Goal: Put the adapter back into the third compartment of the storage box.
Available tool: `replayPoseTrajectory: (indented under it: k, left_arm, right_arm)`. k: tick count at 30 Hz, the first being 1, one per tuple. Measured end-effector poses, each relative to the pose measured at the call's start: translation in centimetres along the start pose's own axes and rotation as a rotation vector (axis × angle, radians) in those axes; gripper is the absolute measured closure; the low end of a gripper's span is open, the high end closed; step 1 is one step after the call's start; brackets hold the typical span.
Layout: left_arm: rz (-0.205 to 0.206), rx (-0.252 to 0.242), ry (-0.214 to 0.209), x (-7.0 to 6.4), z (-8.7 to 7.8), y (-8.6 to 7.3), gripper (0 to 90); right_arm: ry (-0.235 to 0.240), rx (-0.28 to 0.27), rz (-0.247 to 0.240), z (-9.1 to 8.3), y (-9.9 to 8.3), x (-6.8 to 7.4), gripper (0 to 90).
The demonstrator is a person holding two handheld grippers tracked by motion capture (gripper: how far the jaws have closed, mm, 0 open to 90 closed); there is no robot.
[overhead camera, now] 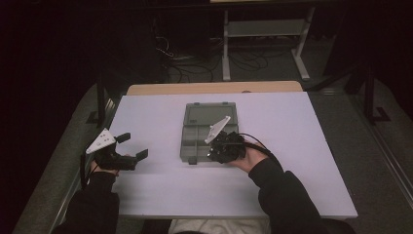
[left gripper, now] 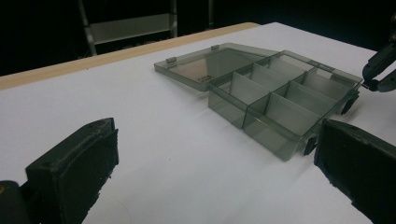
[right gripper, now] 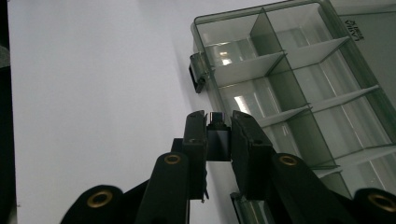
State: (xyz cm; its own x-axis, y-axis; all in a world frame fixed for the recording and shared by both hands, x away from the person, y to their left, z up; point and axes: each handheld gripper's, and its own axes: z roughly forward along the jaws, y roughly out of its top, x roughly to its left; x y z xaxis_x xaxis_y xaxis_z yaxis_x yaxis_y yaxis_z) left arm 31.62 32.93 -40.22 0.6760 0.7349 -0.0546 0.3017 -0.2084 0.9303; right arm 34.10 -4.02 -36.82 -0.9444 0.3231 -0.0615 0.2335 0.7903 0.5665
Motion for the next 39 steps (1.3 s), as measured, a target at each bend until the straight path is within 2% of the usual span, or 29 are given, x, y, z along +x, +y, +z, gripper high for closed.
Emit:
replayPoseTrajectory:
  k: [9,20,29,39]
  left_arm:
    - [-0.001,0.000,0.000,0.0,0.0,0.0,0.0]
    - [-0.001,0.001,0.000,0.0,0.0,0.0,0.0]
    - [0.000,0.001,-0.001,0.1,0.1,0.0,0.0]
    - [-0.004,0.001,-0.002,0.1,0.0,0.0,0.0]
  right_arm:
    - [-0.012,-0.001,0.011,-0.5,0.3,-0.8,74.9]
    - [-0.022,0.012,-0.001,-0.9,1.3,-1.5,74.9]
    - [-0.021,0.016,0.013,-0.5,1.6,-2.6,74.9]
    - [-0.033,0.030,-0.002,-0.6,3.0,-3.7,74.9]
